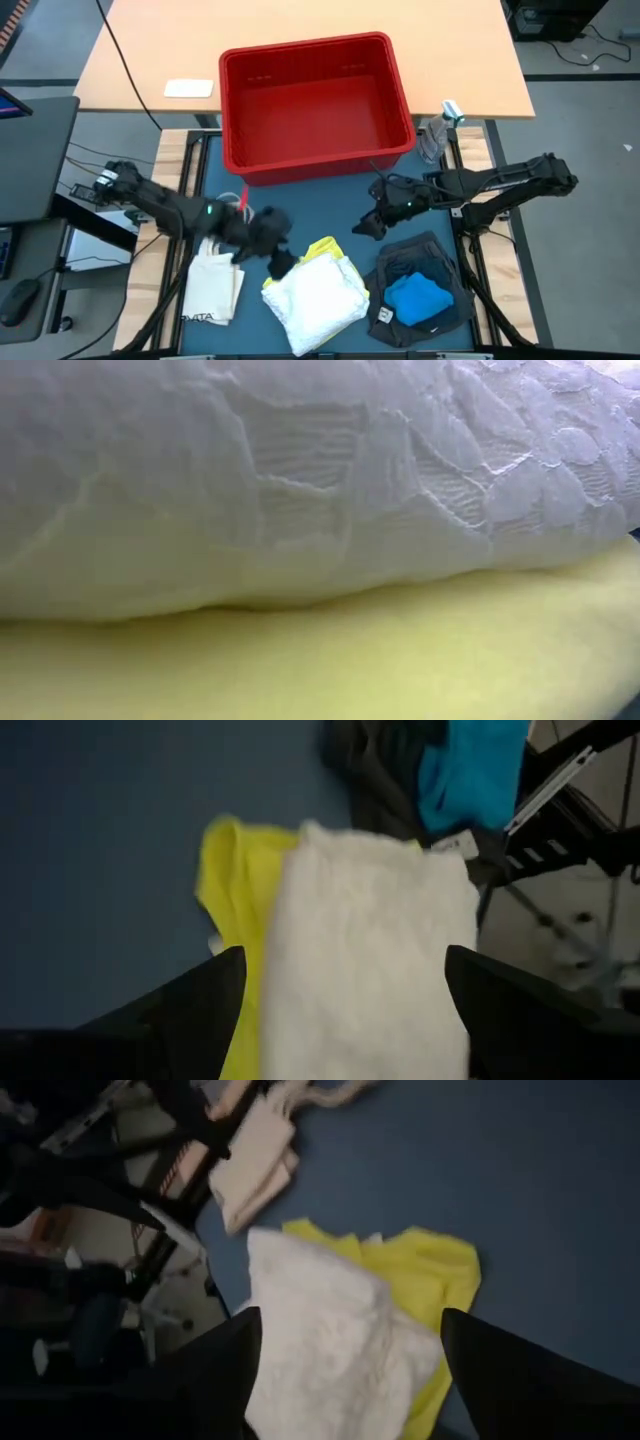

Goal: Fold Laundry from Bin
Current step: Put the stacked folded shirts into the laundry bin

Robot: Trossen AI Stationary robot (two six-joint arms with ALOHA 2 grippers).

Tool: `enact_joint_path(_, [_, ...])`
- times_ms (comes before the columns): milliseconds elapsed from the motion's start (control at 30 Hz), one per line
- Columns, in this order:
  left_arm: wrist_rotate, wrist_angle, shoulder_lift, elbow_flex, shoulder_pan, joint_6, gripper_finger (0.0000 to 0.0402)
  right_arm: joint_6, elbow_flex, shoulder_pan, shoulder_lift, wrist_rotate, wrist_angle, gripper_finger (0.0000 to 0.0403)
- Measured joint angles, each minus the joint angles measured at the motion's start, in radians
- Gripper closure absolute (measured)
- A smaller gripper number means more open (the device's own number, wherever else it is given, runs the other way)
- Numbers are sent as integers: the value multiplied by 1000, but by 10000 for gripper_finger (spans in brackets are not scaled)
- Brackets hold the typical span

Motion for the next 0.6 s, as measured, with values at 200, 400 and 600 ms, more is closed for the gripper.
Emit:
enact_joint_path(200, [-23,-13,-1,-134,-143,-464,56,-36,0,-2,57,-142,-14,48])
enact_joint_path(400, [-17,46,-2,-181,-296,-745,56,-134,0,15,144,-246,-6,7])
enact_joint_path(600, [-96,145,23,-261,-420,-998,55,-188,-1,19,222,-220,61,8])
